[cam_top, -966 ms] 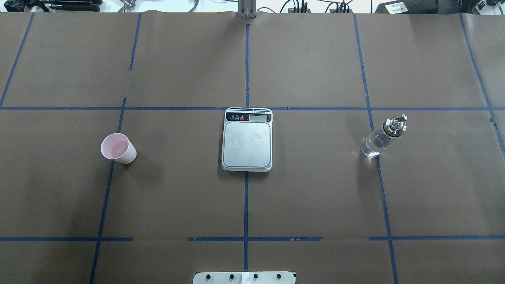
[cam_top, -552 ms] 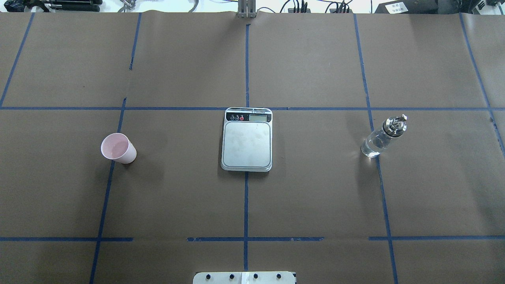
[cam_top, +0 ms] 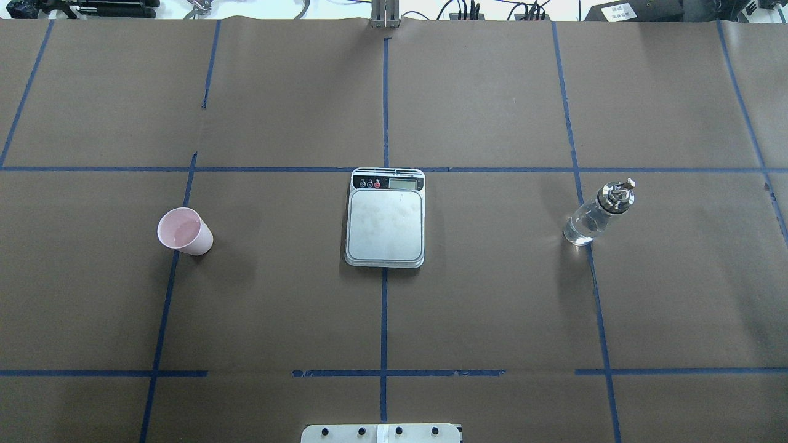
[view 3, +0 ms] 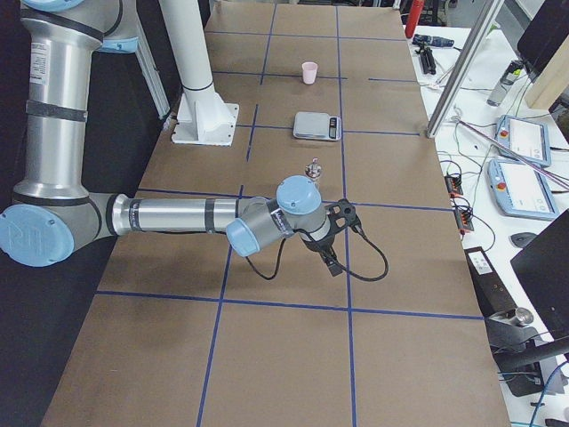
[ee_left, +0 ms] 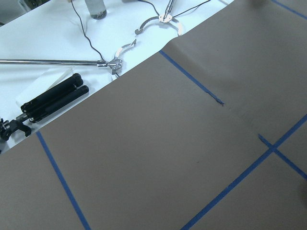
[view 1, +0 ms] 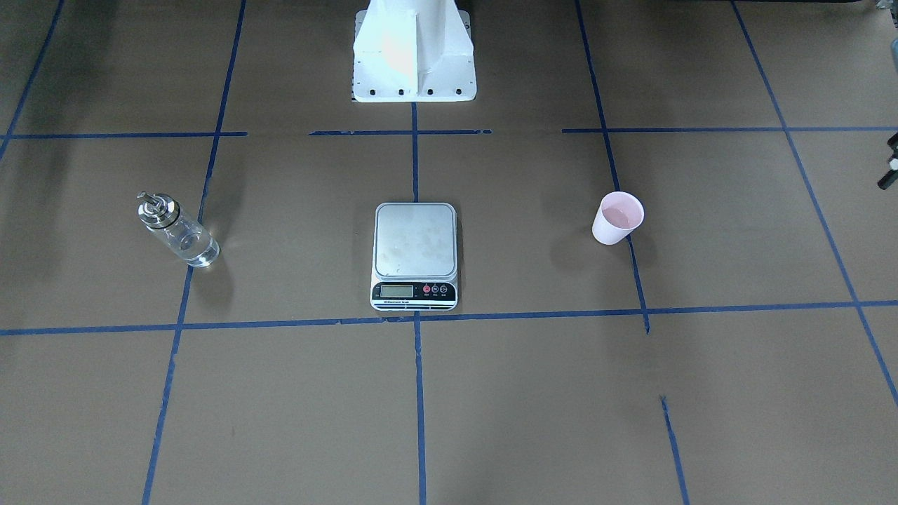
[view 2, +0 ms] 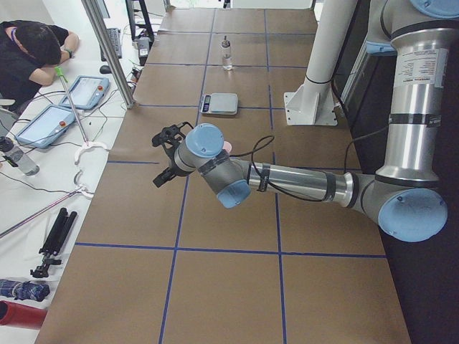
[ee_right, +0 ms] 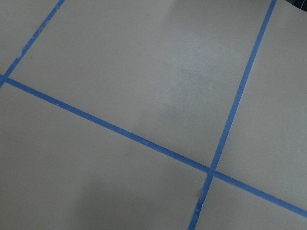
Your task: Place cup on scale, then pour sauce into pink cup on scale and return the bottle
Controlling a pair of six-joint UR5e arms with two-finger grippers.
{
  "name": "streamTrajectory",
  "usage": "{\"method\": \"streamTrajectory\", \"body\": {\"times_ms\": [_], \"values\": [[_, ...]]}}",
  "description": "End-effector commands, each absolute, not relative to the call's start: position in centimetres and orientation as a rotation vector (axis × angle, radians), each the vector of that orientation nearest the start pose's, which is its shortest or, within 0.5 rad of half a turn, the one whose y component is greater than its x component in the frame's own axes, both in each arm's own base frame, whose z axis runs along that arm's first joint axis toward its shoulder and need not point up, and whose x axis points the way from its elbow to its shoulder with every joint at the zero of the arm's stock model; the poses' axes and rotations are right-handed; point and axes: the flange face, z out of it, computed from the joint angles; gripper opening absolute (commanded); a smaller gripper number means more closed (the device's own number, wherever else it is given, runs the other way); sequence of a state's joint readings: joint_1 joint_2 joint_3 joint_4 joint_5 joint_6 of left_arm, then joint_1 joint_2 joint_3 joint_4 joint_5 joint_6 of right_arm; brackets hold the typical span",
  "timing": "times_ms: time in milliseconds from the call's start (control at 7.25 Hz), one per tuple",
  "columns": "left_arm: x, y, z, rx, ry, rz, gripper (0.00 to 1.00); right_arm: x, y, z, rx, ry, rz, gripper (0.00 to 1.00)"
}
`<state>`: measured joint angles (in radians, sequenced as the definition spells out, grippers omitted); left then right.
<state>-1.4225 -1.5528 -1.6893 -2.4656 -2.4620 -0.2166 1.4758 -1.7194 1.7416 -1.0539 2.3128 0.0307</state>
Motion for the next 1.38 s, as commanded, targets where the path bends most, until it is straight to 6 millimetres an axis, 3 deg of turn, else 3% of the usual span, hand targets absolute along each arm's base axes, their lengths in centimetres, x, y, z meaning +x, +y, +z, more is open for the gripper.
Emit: {"method": "streamTrajectory", "body": {"times_ms": [0, 138, 276, 414, 690, 1103, 1241], "values": [[10.4, -47.6, 45.4, 0.657, 1.047, 0.19, 1.0, 2.3, -45.5, 58.9, 0.463, -0.754, -0.258, 1.0], [14.9, -46.5, 44.4, 0.64, 1.024, 0.083, 1.0, 2.3, -45.4, 59.0, 0.46, -0.754, -0.257, 1.0], [18.2, -45.4, 43.4, 0.608, 1.038, 0.01, 1.0, 2.3, -45.3, 59.1, 0.458, -0.753, -0.257, 1.0], [20.6, -45.0, 44.2, 0.544, 0.989, -0.026, 1.0, 2.4, -45.3, 59.2, 0.458, -0.75, -0.256, 1.0], [24.0, -43.9, 44.4, 0.502, 0.904, -0.021, 0.99, 2.4, -45.3, 59.2, 0.449, -0.755, -0.233, 1.0], [28.9, -41.6, 44.8, 0.455, 0.872, 0.048, 0.78, 2.4, -45.3, 59.2, 0.449, -0.755, -0.233, 1.0], [29.7, -41.1, 44.6, 0.45, 0.879, 0.066, 0.78, 2.4, -45.3, 59.2, 0.449, -0.755, -0.233, 1.0]]}}
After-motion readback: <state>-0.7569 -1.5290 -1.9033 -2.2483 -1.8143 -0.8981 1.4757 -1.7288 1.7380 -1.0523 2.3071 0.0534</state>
